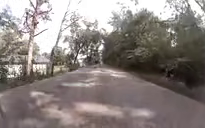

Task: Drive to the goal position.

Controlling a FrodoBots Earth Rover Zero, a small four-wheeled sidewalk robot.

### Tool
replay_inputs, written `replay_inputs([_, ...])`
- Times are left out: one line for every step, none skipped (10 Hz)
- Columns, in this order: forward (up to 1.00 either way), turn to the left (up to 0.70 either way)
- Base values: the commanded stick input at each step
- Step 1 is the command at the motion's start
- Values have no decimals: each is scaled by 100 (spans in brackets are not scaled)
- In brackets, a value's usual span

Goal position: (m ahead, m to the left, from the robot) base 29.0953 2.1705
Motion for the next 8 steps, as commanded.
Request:
replay_inputs([70, 0])
replay_inputs([70, 0])
replay_inputs([70, 0])
replay_inputs([70, 0])
replay_inputs([70, 0])
replay_inputs([70, 0])
replay_inputs([70, 0])
replay_inputs([70, 0])
